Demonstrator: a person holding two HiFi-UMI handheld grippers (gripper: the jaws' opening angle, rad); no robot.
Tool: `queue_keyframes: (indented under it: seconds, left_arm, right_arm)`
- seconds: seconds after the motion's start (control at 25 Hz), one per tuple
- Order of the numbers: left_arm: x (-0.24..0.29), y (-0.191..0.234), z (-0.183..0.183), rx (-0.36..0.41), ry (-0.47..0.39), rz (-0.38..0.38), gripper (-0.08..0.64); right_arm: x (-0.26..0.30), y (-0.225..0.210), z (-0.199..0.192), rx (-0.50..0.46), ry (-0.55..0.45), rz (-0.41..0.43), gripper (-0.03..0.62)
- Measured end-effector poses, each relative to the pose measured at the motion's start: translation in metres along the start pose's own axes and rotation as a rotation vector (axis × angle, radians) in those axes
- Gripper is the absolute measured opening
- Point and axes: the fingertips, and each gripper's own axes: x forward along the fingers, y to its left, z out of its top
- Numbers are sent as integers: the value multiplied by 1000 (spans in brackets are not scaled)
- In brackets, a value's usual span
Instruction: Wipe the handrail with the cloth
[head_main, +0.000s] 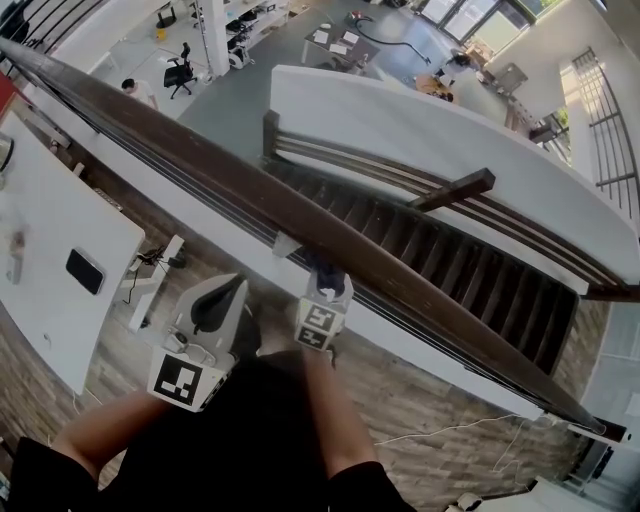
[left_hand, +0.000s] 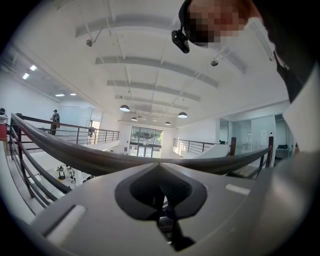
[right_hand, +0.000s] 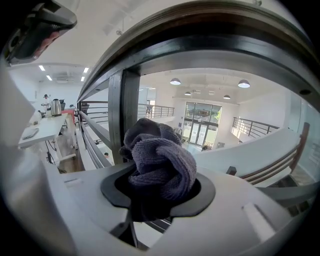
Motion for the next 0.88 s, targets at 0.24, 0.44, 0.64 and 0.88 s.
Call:
queue_keyframes:
  seconds: [0.24,0.44,0.64,0.88]
  left_arm:
    - [-3,-9,2,-39,4,28,0]
    - [-2,-14,3,-49,-11,40,0]
    - [1,-24,7,-39,-8,29,0]
    - [5,-30,7,-18,4,18,0]
  right_arm:
    - [-5,-12,-3,16,17,22,160]
    - [-5,-18,-8,22,36,28,160]
    - [-13,-32,-12,27,46,19,161]
    - [-17,-37,-16,62,47,7,163]
